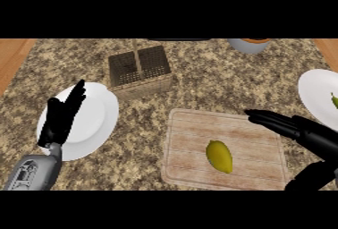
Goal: Pick the lemon from the cutting board and place it in the basket
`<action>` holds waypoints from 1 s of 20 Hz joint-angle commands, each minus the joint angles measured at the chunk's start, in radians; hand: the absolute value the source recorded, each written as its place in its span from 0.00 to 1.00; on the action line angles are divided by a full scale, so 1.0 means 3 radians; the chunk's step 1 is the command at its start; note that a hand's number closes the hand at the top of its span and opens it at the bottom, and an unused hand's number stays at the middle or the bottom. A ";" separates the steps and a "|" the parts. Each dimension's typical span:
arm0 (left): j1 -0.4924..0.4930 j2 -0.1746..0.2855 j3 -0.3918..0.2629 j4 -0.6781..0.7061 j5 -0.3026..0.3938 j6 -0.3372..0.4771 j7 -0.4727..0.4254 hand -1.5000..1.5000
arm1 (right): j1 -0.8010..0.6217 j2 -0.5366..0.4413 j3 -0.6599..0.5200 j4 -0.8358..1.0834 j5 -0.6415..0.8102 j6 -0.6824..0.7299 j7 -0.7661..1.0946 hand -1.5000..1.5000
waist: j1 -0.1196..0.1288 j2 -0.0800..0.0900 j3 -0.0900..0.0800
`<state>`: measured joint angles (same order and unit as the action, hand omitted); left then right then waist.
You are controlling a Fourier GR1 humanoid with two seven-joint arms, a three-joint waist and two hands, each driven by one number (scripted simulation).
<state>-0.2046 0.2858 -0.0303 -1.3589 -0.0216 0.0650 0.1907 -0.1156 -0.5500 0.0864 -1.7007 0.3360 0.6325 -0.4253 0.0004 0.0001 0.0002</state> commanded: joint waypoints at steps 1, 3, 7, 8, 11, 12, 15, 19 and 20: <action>0.0111 -0.0026 0.0053 -0.0216 -0.0038 -0.0022 0.0084 0.50 | -0.0029 0.0189 0.0157 0.0126 0.0272 0.0007 -0.0121 0.00 | 0.0009 -0.0002 0.0000; -0.0069 -0.0082 0.0087 -0.0074 -0.0077 -0.0032 0.0188 0.50 | -0.0005 0.0302 0.0146 0.0225 0.0393 -0.0118 -0.0237 0.00 | -0.0001 0.0000 0.0000; -0.0119 -0.0090 0.0127 -0.0138 -0.0119 -0.0093 0.0273 0.50 | -0.0050 0.0476 0.0235 0.0287 0.0577 -0.0201 -0.0227 0.00 | 0.0001 -0.0001 0.0000; -0.0058 -0.0165 0.0105 -0.0031 -0.0161 -0.0096 0.0157 0.50 | -0.0150 0.0518 0.0205 0.0345 0.0597 -0.0145 -0.0170 0.00 | 0.0001 -0.0001 0.0000; -0.0070 -0.0135 0.0199 0.0105 -0.0171 -0.0210 -0.0050 0.50 | -0.0104 0.0550 0.0195 0.0512 0.0762 -0.0250 -0.0390 0.00 | -0.0002 0.0000 -0.0001; 0.0117 -0.0110 0.0203 -0.0295 -0.0136 -0.0166 0.0174 0.50 | -0.0037 0.0682 0.0306 0.0297 0.0775 -0.0282 -0.0168 0.00 | 0.0004 -0.0004 0.0000; -0.0143 -0.0285 0.0131 0.0067 -0.0323 0.0006 0.0080 0.50 | -0.0124 0.0832 0.0402 0.0598 0.0914 -0.0424 -0.0299 0.00 | -0.0003 0.0001 0.0000; -0.0166 -0.0112 0.0381 0.0043 -0.0160 -0.0280 0.0080 0.50 | -0.0181 0.0876 0.0319 0.0649 0.0965 -0.0306 -0.0320 0.00 | -0.0001 0.0000 -0.0001; 0.0001 -0.0163 0.0329 0.0013 -0.0218 -0.0280 0.0013 0.50 | -0.0123 0.0905 0.0339 0.0515 0.1017 -0.0299 -0.0255 0.00 | -0.0001 -0.0001 -0.0001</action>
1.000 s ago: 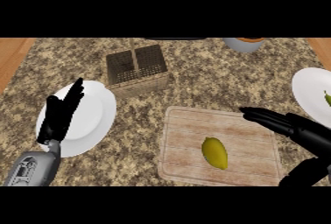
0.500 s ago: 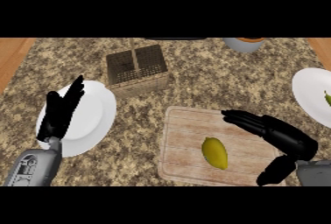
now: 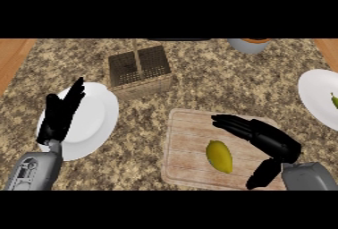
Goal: Pick the lemon from the cutting board and place it in the basket
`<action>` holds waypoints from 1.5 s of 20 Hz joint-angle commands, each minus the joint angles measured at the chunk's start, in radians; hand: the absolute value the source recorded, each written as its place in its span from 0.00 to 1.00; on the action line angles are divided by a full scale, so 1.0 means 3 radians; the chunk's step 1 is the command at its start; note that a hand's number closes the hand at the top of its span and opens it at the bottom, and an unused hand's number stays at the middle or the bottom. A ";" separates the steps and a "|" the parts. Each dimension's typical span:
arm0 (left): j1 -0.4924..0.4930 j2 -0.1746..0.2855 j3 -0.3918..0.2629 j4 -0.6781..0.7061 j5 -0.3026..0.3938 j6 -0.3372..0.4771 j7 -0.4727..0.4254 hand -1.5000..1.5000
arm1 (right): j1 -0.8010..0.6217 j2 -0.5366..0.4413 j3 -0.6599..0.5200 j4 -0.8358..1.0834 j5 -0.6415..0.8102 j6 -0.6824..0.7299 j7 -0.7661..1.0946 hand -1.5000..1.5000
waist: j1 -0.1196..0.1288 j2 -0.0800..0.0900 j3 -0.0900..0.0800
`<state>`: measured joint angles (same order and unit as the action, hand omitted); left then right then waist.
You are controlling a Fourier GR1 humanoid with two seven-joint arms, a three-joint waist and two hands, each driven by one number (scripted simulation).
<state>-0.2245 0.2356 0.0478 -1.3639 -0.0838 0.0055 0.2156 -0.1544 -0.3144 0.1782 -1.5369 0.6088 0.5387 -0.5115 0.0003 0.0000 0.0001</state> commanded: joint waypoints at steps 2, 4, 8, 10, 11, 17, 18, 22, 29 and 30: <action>0.0371 -0.0103 -0.0062 -0.0392 -0.0077 0.0005 0.0036 0.50 | -0.0136 0.0103 -0.0054 0.0199 0.0097 0.0043 -0.0037 0.00 | 0.0013 -0.0002 0.0000; 0.0345 -0.0051 -0.0015 -0.0367 -0.0037 -0.0113 0.0035 0.50 | 0.0073 0.0132 0.0016 -0.0252 0.0113 0.0165 0.0209 0.00 | 0.0000 -0.0004 -0.0001; -0.0038 -0.0119 0.0006 -0.0094 -0.0084 -0.0053 0.0162 0.50 | -0.0175 0.0279 0.0113 0.0165 0.0322 0.0071 0.0249 0.00 | 0.0005 0.0002 0.0000; 0.0108 -0.0009 0.0123 -0.0252 0.0004 -0.0195 0.0114 0.50 | -0.0107 0.0232 0.0066 0.0416 0.0366 -0.0033 -0.0061 0.00 | 0.0010 0.0001 0.0000; 0.0122 -0.0154 0.0015 -0.0188 -0.0177 -0.0011 0.0028 0.50 | -0.0207 0.0298 0.0058 0.0356 0.0367 0.0069 0.0091 0.00 | 0.0006 0.0000 0.0000; 0.0063 -0.0085 0.0147 -0.0250 -0.0132 -0.0152 0.0165 0.50 | -0.0151 0.0348 0.0007 0.0406 0.0452 0.0037 -0.0010 0.00 | 0.0002 0.0000 0.0000; -0.0066 -0.0048 0.0241 -0.0001 -0.0079 -0.0172 0.0049 0.50 | 0.0026 0.0304 0.0067 0.0416 0.0515 -0.0125 -0.0179 0.00 | -0.0004 0.0001 0.0000; 0.0075 -0.0115 0.0141 -0.0144 -0.0166 -0.0179 0.0072 0.50 | 0.0040 0.0406 0.0156 0.0567 0.0649 -0.0254 -0.0223 0.00 | 0.0001 0.0000 0.0000; -0.0013 -0.0181 0.0124 -0.0064 -0.0217 -0.0117 0.0094 0.50 | -0.0024 0.0363 0.0251 0.0570 0.0948 -0.0710 -0.0512 1.00 | -0.0004 0.0000 0.0000; -0.0115 -0.0107 0.0218 0.0063 -0.0168 -0.0162 0.0067 0.50 | -0.0153 0.0429 0.0232 0.0596 0.0974 -0.0729 -0.0433 1.00 | -0.0004 0.0002 0.0000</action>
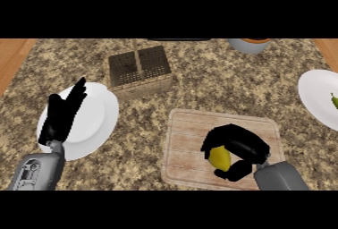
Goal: Pick the lemon from the cutting board and place it in the basket
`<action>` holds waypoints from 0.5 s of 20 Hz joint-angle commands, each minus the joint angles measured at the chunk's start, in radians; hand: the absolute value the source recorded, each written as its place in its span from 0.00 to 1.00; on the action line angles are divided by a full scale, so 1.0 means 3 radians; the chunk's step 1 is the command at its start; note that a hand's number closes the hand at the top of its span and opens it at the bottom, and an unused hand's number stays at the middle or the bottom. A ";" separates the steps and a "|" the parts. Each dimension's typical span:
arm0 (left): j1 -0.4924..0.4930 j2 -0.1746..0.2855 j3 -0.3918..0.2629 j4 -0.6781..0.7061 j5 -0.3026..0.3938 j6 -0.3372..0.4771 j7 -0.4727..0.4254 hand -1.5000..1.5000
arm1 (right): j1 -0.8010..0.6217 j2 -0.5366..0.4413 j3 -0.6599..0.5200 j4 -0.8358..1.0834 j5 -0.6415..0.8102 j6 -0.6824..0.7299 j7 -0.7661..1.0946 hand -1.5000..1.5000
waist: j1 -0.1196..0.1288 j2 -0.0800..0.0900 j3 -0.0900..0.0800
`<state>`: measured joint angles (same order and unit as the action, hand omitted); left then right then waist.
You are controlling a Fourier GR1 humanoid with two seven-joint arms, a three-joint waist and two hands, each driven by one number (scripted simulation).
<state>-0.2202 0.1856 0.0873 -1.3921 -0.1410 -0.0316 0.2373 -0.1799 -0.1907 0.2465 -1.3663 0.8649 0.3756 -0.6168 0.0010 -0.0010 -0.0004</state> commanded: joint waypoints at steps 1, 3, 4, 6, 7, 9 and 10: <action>-0.0104 0.0064 0.0104 0.0087 0.0056 -0.0054 0.0045 0.50 | 0.0043 -0.0001 0.0012 -0.0041 0.0130 -0.0280 -0.0167 1.00 | -0.0007 0.0003 0.0002; 0.0017 0.0074 0.0069 -0.0044 -0.0020 -0.0034 -0.0051 0.50 | 0.0011 0.0074 0.0078 -0.0046 0.0255 -0.0336 -0.0074 1.00 | -0.0001 0.0002 0.0002; 0.0028 -0.0018 0.0043 0.0078 -0.0017 0.0004 -0.0065 0.50 | -0.0060 0.0008 -0.0007 -0.0213 0.0169 -0.0164 -0.0056 1.00 | -0.0005 0.0002 0.0001; -0.0013 -0.0012 0.0007 0.0145 -0.0019 -0.0031 -0.0149 0.50 | -0.0460 0.0610 0.0437 -0.0124 0.0577 -0.0333 0.1305 1.00 | 0.0087 0.0004 -0.0016; -0.0111 0.0015 -0.0035 0.0064 0.0005 -0.0111 -0.0019 0.50 | -0.0530 0.0616 0.0459 -0.0030 0.0739 -0.0350 0.1556 1.00 | 0.0134 -0.0006 -0.0019; -0.0086 -0.0018 -0.0059 0.0063 -0.0025 -0.0075 -0.0024 0.50 | -0.0645 0.0623 0.0454 0.0068 0.0901 -0.0301 0.1850 1.00 | 0.0244 -0.0010 -0.0047; -0.0113 -0.0010 -0.0081 0.0056 -0.0035 -0.0094 -0.0015 0.50 | -0.0698 0.0626 0.0442 0.0082 0.0961 -0.0265 0.1977 1.00 | 0.0245 -0.0025 -0.0061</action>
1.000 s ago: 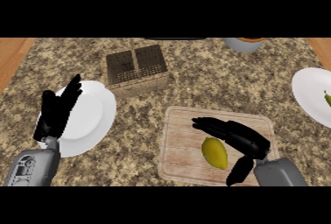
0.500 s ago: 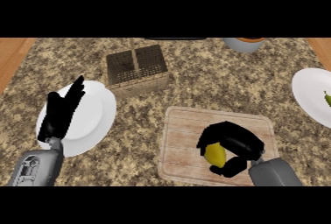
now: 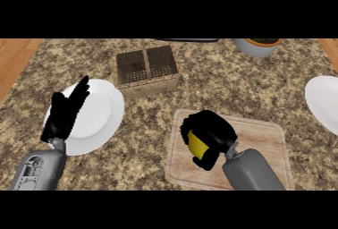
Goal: Pick the lemon from the cutting board and place it in the basket
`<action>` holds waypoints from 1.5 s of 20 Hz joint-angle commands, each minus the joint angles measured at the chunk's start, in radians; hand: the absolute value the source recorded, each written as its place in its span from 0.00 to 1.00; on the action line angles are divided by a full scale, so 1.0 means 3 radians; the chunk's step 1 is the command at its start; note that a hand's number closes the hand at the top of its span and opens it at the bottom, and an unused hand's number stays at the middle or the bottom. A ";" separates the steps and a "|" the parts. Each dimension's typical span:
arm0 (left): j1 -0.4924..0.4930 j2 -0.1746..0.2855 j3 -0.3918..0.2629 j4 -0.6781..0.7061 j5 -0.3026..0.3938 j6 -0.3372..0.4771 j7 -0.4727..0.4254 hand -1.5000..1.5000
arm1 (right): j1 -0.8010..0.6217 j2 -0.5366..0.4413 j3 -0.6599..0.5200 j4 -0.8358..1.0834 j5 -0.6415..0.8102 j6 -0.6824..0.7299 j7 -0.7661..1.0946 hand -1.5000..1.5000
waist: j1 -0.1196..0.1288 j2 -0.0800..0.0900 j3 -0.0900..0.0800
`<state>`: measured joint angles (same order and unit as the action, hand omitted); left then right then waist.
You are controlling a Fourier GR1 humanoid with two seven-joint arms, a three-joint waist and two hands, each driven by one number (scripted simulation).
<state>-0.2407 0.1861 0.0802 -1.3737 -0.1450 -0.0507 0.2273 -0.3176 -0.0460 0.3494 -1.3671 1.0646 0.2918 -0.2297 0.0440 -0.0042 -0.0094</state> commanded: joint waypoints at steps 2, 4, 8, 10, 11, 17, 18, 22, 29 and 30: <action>-0.0041 -0.0066 -0.0121 -0.0004 -0.0023 -0.0052 -0.0004 0.50 | -0.0449 0.0147 0.0162 0.0123 0.0379 0.0037 0.1067 1.00 | 0.0192 -0.0006 -0.0022; -0.0120 -0.0044 -0.0123 0.0022 -0.0037 -0.0062 0.0011 0.50 | -0.0647 0.0149 0.0280 0.0175 0.0453 0.0069 0.1426 1.00 | 0.0256 0.0019 -0.0012; -0.0203 -0.0104 -0.0222 0.0026 -0.0050 -0.0108 -0.0002 0.50 | -0.1091 0.0152 0.0340 0.0206 0.0282 0.0066 0.2035 1.00 | 0.0435 0.0054 0.0011; -0.0228 -0.0110 -0.0240 0.0031 -0.0035 -0.0144 -0.0006 0.50 | -0.1138 0.0152 0.0279 0.0183 -0.0018 -0.0040 0.2323 1.00 | 0.0496 0.0072 0.0024; -0.0232 -0.0109 -0.0261 0.0028 -0.0050 -0.0151 0.0003 0.50 | -0.1229 0.0153 0.0270 0.0174 -0.0120 -0.0083 0.2451 1.00 | 0.0544 0.0072 0.0026; -0.0318 -0.0209 -0.0372 0.0122 -0.0079 -0.0176 -0.0003 0.50 | -0.1798 0.0153 0.0147 -0.0046 -0.0728 -0.0695 0.3106 1.00 | 0.0665 0.0082 0.0028; -0.0343 -0.0212 -0.0395 0.0102 -0.0079 -0.0198 -0.0002 0.50 | -0.1914 0.0153 0.0114 -0.0042 -0.0795 -0.0793 0.3227 1.00 | 0.0697 0.0075 0.0026; -0.0409 -0.0261 -0.0419 0.0159 -0.0089 -0.0184 0.0002 0.50 | -0.2484 0.0153 0.0095 -0.0020 -0.0939 -0.1113 0.3754 1.00 | 0.0734 0.0056 0.0004; -0.0448 -0.0236 -0.0378 0.0263 -0.0115 -0.0151 0.0013 0.50 | -0.3581 0.0153 -0.0032 0.0418 -0.1092 -0.1422 0.4567 1.00 | 0.0704 0.0059 -0.0016; -0.0521 -0.0222 -0.0373 0.0244 -0.0094 -0.0188 0.0028 0.50 | -0.3757 0.0153 -0.0063 0.0500 -0.1093 -0.1431 0.4619 1.00 | 0.0683 0.0053 -0.0017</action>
<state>-0.3799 0.1141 -0.0356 -1.3080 -0.1741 -0.1018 0.2347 -1.2819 -0.0019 0.3520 -1.2810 0.7603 -0.0857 1.0196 0.2524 0.0129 -0.0119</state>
